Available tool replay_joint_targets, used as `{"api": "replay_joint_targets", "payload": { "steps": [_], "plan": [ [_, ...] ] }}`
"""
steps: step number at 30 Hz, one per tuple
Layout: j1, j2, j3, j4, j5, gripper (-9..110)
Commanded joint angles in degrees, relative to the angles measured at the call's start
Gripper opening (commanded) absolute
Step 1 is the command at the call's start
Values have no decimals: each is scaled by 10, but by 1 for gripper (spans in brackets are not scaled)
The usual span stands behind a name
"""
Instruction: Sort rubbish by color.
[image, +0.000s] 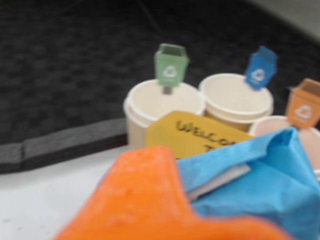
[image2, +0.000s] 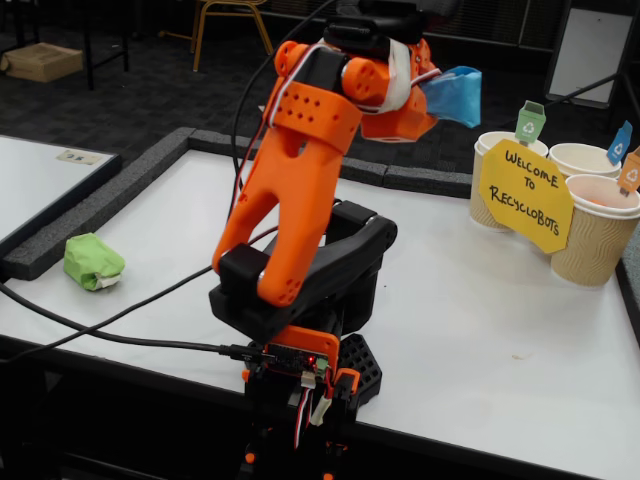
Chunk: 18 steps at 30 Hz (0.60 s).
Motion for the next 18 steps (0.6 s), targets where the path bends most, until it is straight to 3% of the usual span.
{"api": "replay_joint_targets", "payload": {
  "steps": [1,18],
  "plan": [
    [37,2,-5,-21,13,0],
    [97,4,47,-65,26,0]
  ]
}}
